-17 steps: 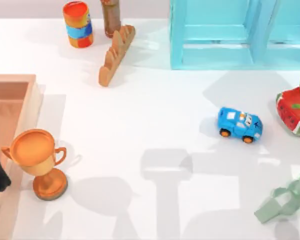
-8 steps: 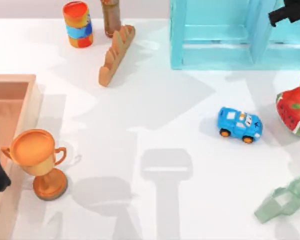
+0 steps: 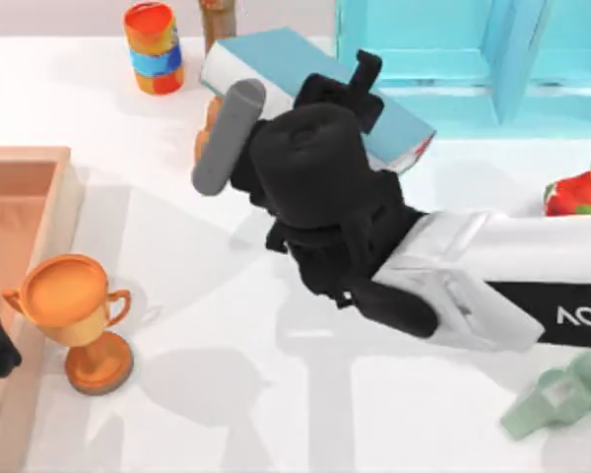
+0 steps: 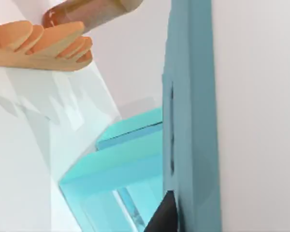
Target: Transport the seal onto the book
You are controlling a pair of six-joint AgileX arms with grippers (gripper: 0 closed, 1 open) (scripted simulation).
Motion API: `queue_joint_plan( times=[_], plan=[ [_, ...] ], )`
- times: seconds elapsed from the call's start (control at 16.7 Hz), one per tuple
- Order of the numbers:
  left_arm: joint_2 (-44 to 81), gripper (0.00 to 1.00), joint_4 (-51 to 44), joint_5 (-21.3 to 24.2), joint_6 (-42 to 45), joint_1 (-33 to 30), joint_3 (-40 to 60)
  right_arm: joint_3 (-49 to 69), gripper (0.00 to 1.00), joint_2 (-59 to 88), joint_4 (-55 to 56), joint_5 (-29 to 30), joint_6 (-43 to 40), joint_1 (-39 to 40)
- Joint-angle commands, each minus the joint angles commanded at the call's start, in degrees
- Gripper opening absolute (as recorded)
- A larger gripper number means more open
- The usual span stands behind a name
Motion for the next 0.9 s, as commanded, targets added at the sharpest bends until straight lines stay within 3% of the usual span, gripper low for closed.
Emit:
queue_joint_plan(
  times=[0.18, 0.36, 0.9],
  plan=[
    [0.0, 1.00, 0.0, 0.0, 0.0, 0.0, 0.0, 0.3, 0.00, 6.5, 0.4, 8.1, -7.1, 9.5],
    [0.0, 1.00, 0.0, 0.0, 0.0, 0.0, 0.0, 0.2, 0.00, 10.9, 0.7, 12.4, -11.6, 14.5],
    [0.0, 1.00, 0.0, 0.0, 0.0, 0.0, 0.0, -0.1, 0.00, 11.4, 0.2, 13.6, -11.8, 15.7]
  ],
)
